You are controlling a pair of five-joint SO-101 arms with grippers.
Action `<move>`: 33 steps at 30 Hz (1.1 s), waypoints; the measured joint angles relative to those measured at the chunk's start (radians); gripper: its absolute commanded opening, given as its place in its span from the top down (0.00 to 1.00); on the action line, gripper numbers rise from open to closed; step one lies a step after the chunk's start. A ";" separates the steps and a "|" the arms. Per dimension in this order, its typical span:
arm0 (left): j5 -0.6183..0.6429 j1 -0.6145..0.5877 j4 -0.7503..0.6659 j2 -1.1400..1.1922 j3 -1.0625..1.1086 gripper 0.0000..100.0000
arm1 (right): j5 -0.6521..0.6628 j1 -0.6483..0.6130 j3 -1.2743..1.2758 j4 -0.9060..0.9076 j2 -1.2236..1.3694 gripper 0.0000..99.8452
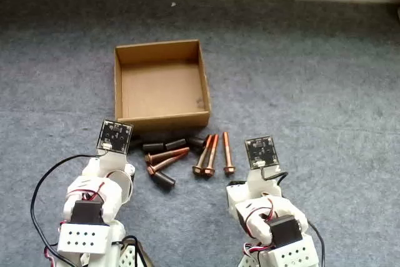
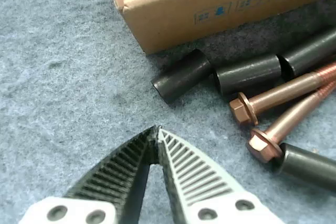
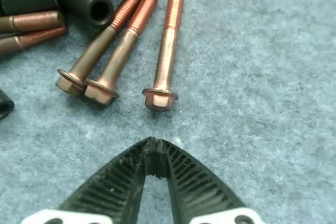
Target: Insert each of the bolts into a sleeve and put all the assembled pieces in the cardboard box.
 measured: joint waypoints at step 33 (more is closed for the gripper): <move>0.000 -0.078 0.003 0.000 -0.011 0.99 | 0.000 0.083 0.000 0.021 0.000 0.99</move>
